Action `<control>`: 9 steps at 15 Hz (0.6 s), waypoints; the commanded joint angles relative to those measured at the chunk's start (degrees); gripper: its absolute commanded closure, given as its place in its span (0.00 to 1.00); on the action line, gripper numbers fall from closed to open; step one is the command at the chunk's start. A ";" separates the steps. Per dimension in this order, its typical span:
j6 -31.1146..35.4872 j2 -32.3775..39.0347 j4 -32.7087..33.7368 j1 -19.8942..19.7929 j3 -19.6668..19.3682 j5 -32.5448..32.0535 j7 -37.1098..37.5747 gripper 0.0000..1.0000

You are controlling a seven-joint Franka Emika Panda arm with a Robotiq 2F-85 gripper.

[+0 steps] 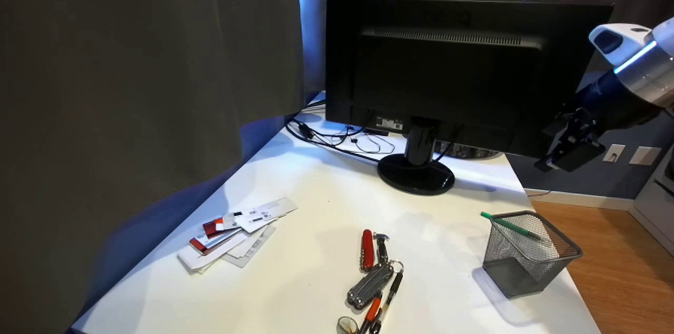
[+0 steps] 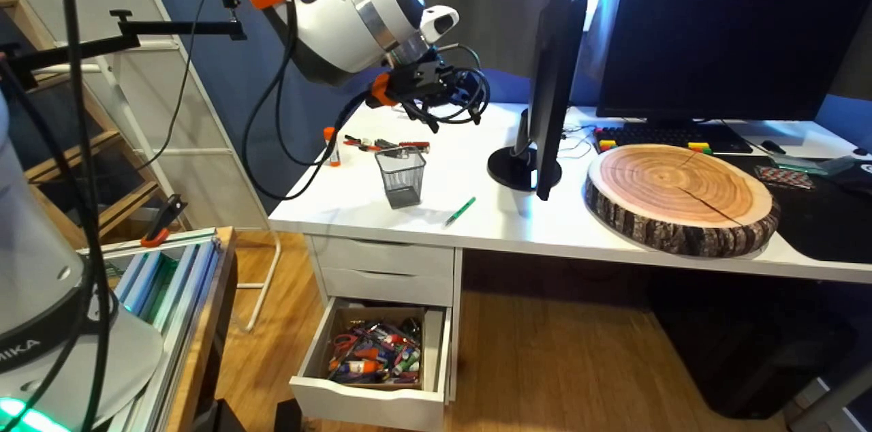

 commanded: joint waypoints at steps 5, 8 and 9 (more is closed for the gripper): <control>11.44 13.25 6.79 -13.70 10.42 7.77 -5.34 0.00; 12.14 16.50 9.96 -19.32 15.33 8.74 -5.52 0.00; 11.90 17.46 10.94 -21.49 17.46 8.87 -5.68 0.00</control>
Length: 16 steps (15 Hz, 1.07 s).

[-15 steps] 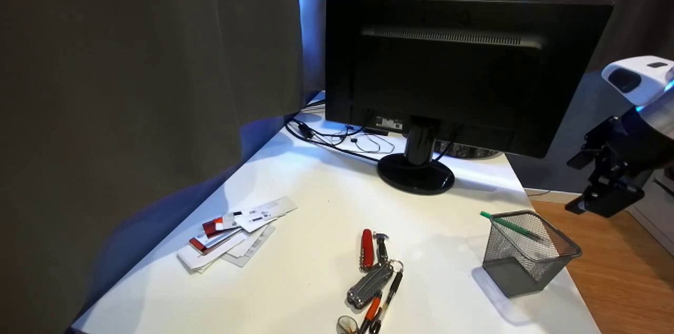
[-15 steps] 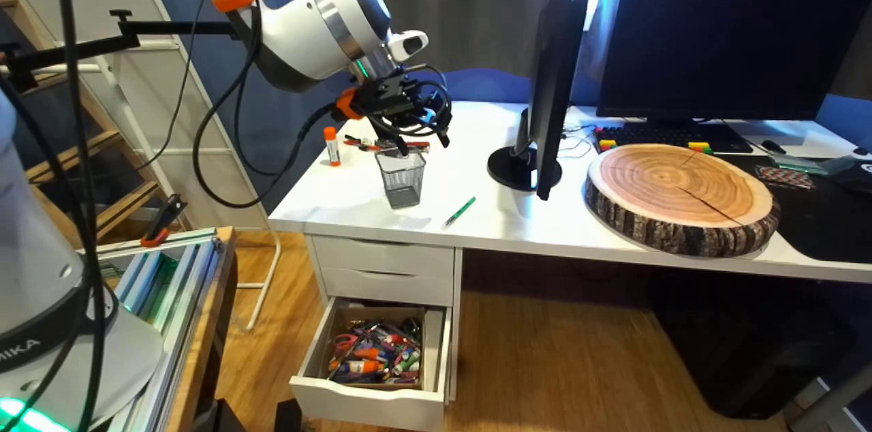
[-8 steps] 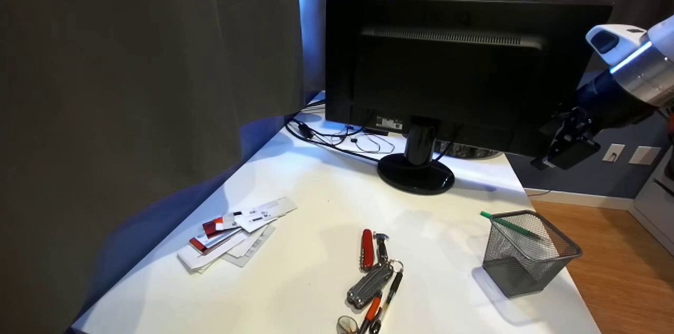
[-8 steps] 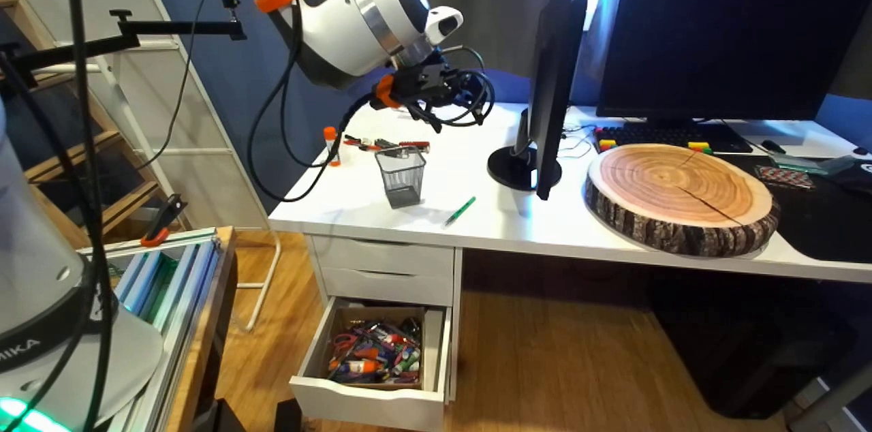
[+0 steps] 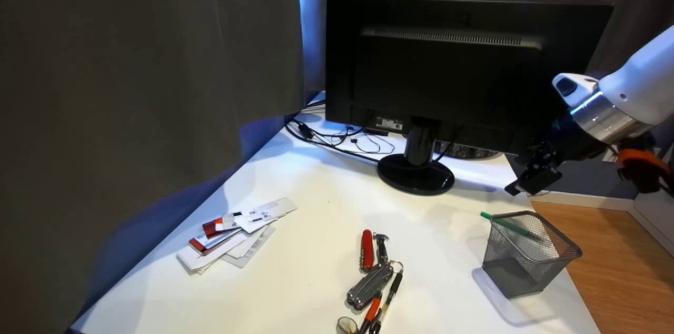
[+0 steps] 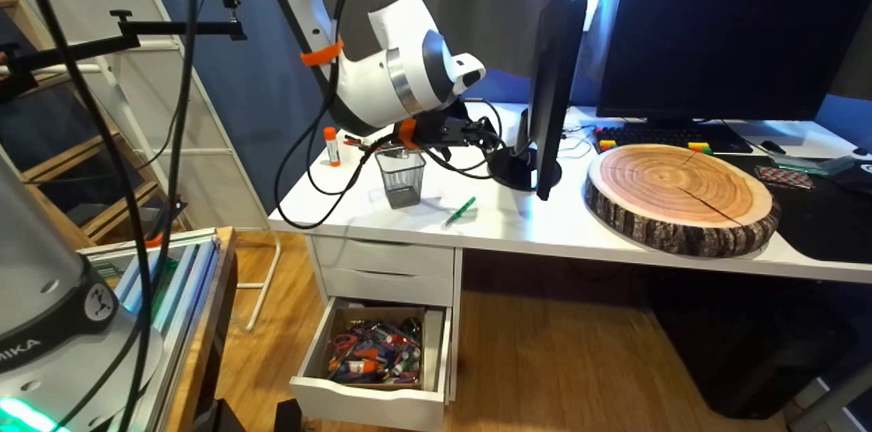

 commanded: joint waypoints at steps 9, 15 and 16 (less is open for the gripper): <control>-3.41 12.48 11.17 -22.34 22.38 1.20 -3.61 0.00; -7.72 15.08 12.92 -26.00 27.30 13.66 -17.06 0.28; -8.12 15.33 13.21 -25.97 27.58 16.30 -19.64 0.33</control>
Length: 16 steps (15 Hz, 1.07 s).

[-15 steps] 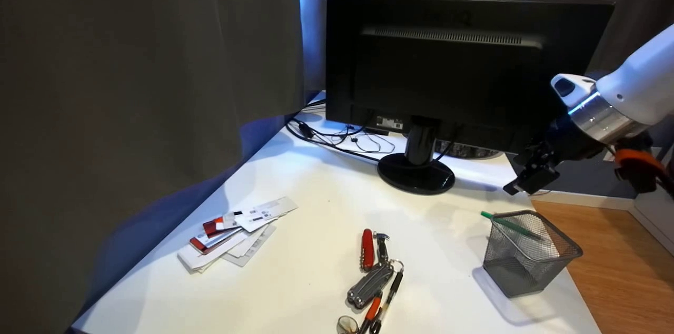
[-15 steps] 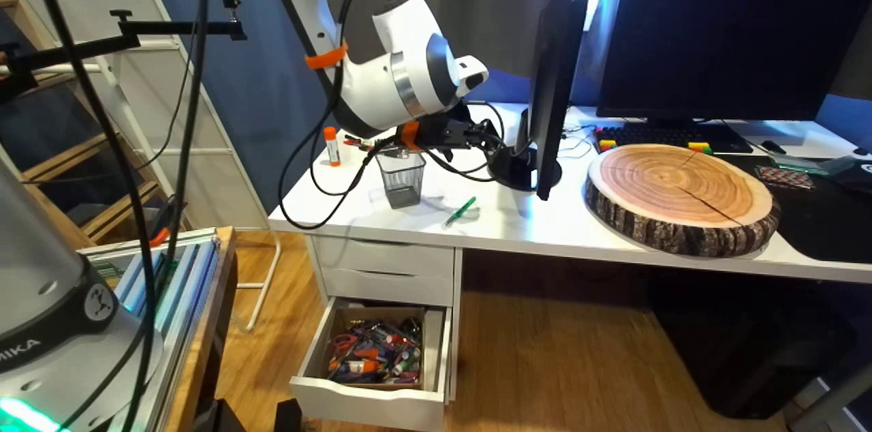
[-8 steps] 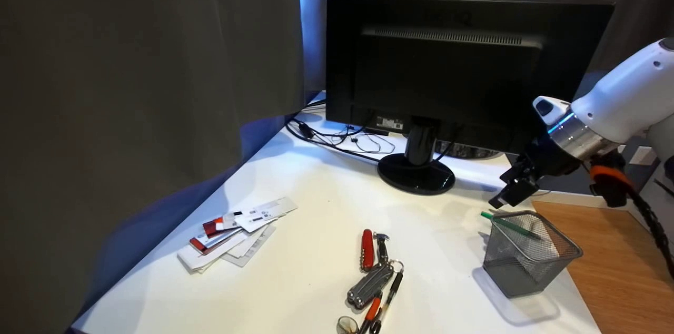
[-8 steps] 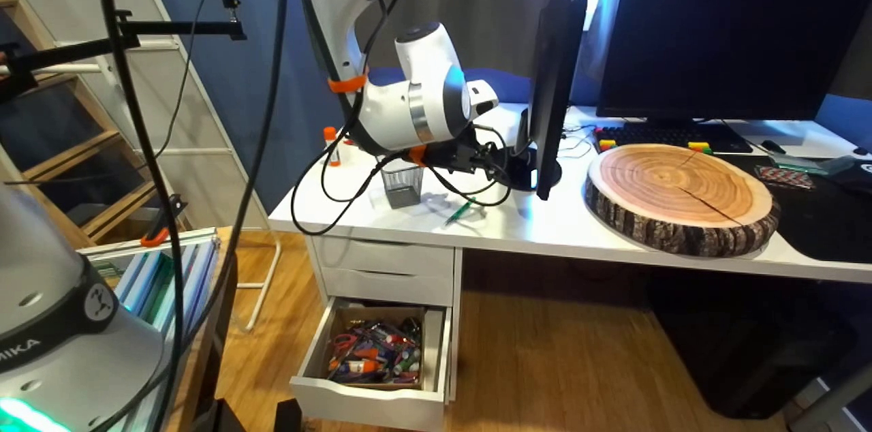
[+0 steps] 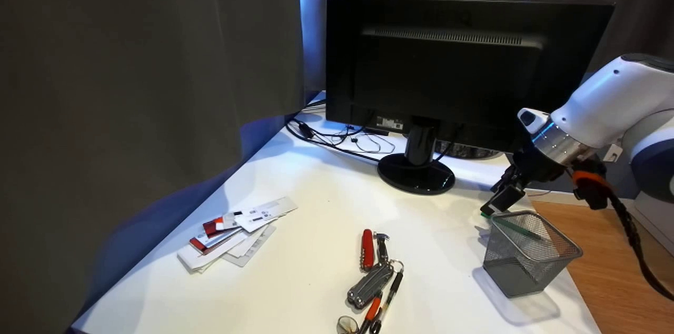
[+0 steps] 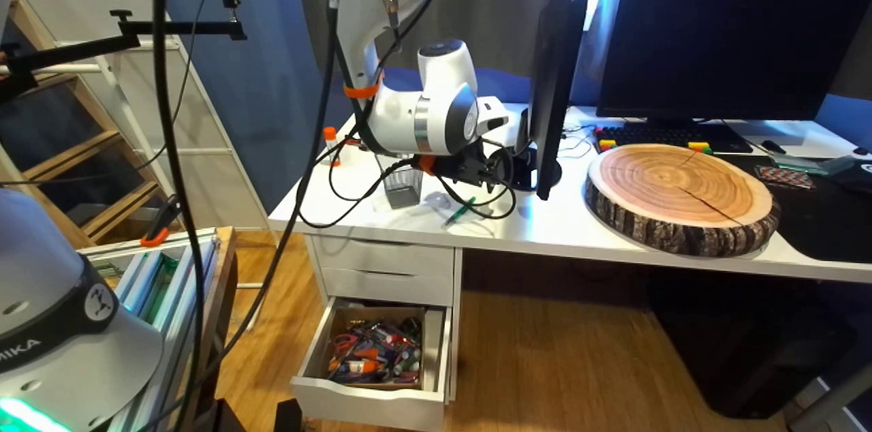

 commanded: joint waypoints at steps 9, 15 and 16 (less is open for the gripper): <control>-6.42 2.95 3.52 -0.07 2.62 20.00 -20.19 0.54; -8.29 3.00 3.38 -0.31 2.88 21.33 -22.81 1.00; -8.27 2.94 3.22 -0.42 2.94 21.42 -23.15 1.00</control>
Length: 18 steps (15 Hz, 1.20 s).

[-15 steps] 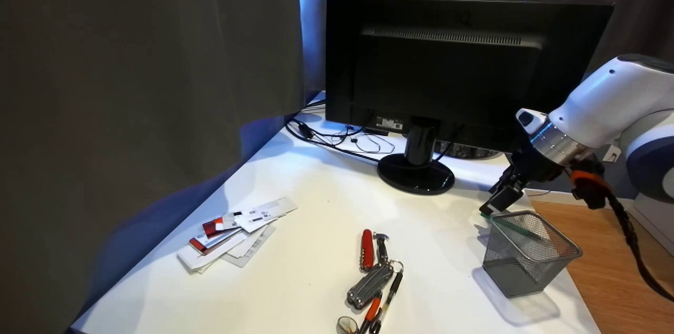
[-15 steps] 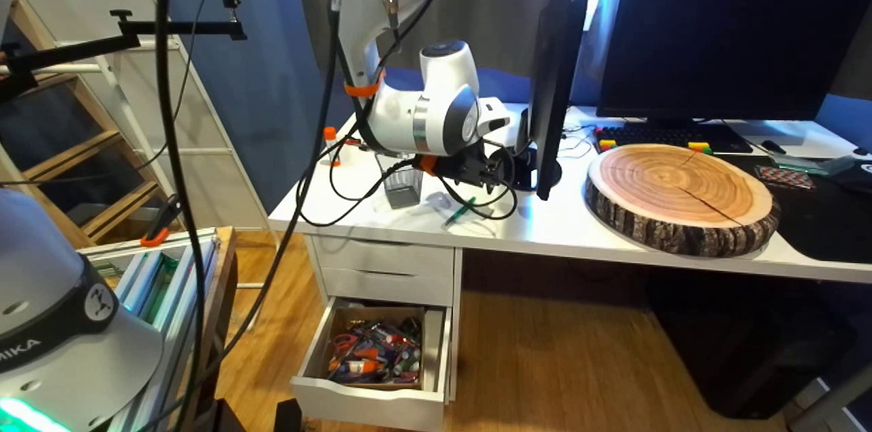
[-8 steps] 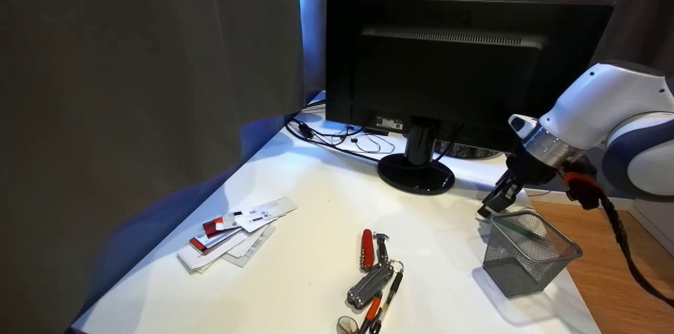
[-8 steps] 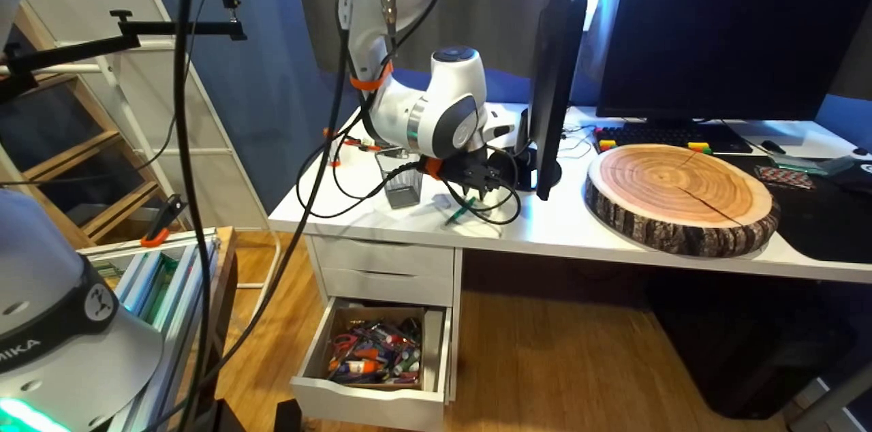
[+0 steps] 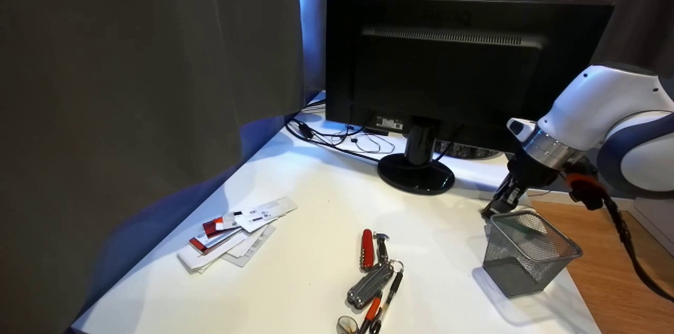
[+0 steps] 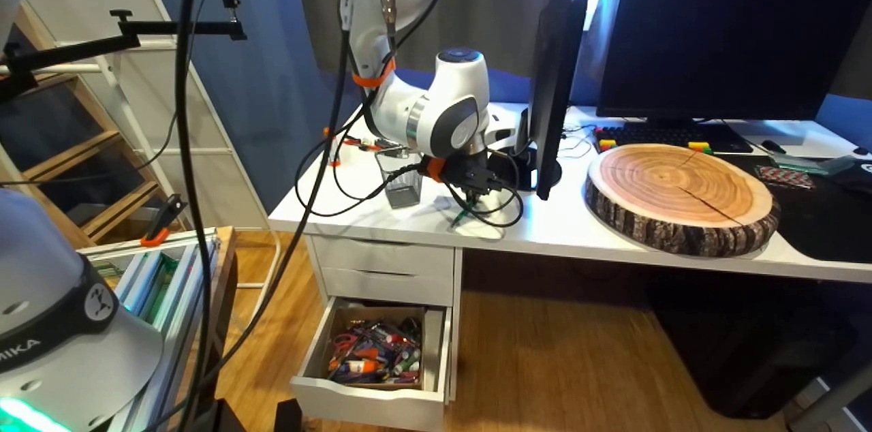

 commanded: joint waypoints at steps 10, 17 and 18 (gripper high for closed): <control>4.45 -9.85 -5.87 2.14 -2.08 0.41 -3.21 0.97; 11.28 -19.33 -13.59 0.15 2.30 1.29 -4.34 0.97; 13.00 -20.44 -15.06 -0.29 2.97 1.24 -4.34 0.97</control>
